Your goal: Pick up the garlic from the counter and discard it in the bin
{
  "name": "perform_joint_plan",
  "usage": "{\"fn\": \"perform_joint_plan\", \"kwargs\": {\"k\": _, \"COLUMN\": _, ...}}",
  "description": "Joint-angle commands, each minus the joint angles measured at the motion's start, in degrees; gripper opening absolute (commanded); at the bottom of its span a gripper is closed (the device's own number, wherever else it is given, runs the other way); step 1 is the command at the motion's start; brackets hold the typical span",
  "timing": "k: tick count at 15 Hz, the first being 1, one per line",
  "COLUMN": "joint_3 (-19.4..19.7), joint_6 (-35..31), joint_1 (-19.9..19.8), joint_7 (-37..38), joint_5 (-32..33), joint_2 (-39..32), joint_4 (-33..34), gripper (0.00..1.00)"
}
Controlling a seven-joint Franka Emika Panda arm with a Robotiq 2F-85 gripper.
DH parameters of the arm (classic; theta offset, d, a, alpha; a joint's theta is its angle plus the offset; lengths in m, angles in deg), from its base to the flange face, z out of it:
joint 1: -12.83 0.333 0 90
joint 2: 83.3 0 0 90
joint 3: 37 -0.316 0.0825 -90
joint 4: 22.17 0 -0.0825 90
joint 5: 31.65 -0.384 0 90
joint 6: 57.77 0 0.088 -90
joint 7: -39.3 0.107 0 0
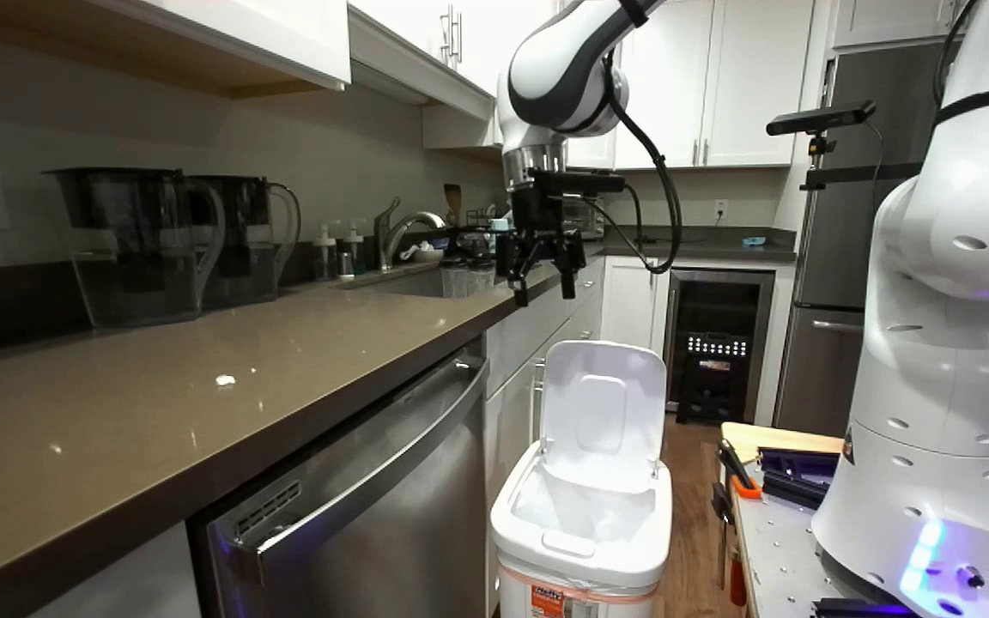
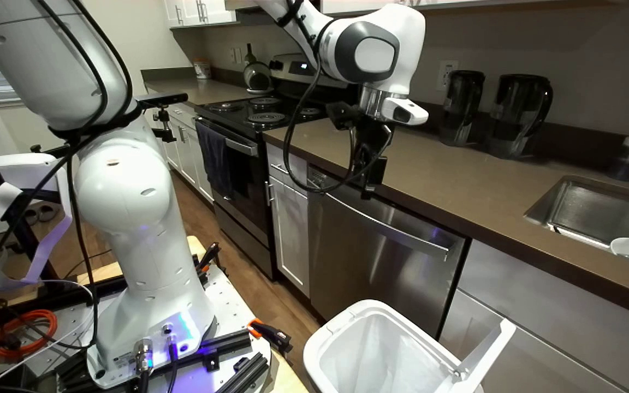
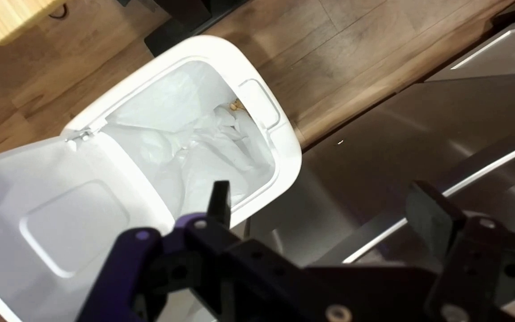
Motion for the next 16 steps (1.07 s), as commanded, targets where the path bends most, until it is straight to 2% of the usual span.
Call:
{"fn": "perform_joint_plan", "kwargs": {"k": 1, "joint_3": -1.3, "joint_6": -0.2, "joint_1": 1.1, "joint_7": -1.4, "joint_5": 1.2, "joint_2": -0.1, "joint_4": 2.6, "gripper": 1.0}}
{"fn": "perform_joint_plan", "kwargs": {"k": 8, "joint_3": -3.5, "joint_6": -1.9, "joint_1": 3.8, "joint_7": -5.5, "joint_5": 3.1, "joint_2": -1.6, "joint_4": 7.1, "gripper": 1.0}}
{"fn": "perform_joint_plan", "kwargs": {"k": 16, "joint_3": -4.8, "joint_6": -1.6, "joint_1": 6.9, "joint_7": -16.8, "joint_5": 4.2, "joint_2": -1.4, "joint_4": 8.2, "gripper": 1.0}}
